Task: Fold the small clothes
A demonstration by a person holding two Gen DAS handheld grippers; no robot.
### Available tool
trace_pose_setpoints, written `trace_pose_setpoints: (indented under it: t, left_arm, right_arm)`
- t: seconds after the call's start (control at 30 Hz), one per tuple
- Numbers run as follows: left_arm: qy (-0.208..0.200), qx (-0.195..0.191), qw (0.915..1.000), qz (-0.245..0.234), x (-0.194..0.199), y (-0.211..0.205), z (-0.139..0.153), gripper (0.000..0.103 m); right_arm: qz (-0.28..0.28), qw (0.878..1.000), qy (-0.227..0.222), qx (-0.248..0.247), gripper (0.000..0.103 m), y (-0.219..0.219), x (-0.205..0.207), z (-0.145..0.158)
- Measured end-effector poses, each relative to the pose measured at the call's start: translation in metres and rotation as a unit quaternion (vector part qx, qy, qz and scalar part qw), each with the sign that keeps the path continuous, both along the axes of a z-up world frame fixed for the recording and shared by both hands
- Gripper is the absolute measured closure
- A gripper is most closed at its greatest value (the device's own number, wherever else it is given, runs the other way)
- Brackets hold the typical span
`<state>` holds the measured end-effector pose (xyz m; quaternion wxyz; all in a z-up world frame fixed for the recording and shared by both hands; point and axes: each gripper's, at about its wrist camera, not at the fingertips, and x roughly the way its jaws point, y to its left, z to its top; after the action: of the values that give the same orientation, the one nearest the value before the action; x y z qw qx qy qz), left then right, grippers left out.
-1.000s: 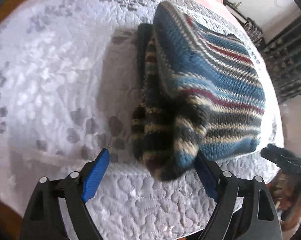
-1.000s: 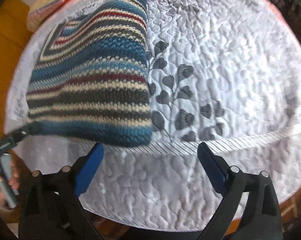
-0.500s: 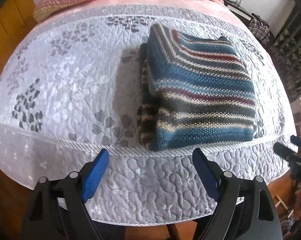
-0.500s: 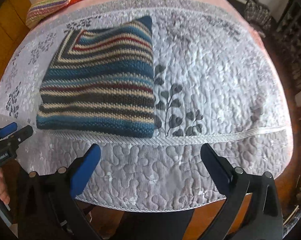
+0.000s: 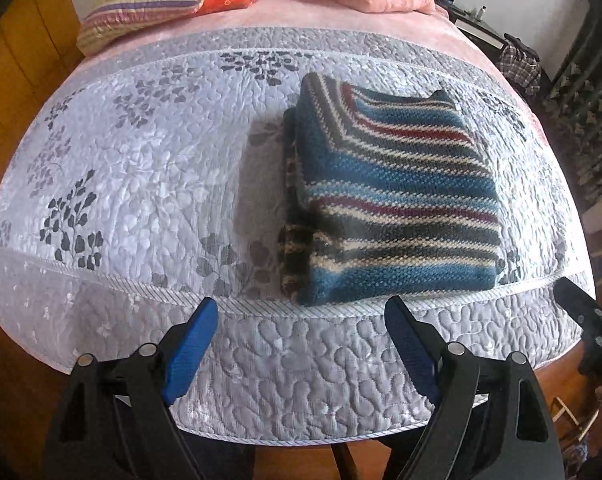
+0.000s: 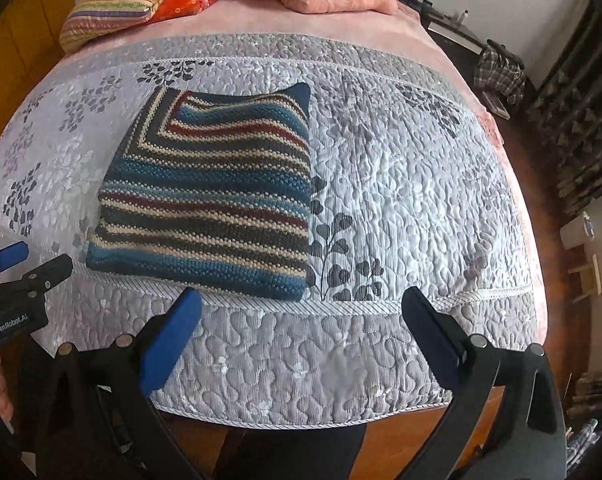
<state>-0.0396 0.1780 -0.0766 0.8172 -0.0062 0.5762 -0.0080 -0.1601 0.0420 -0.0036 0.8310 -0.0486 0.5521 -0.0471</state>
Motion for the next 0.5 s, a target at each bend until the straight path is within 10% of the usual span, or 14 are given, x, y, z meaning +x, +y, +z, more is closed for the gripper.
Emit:
trace_pose_setpoints:
  t: [0.5]
  left_arm:
    - [0.000,0.006,0.9999,-0.014,0.001,-0.019,-0.001,0.017]
  right_arm:
    - [-0.023,0.998,0.023,0.060,0.003,-0.013,0.005,-0.012]
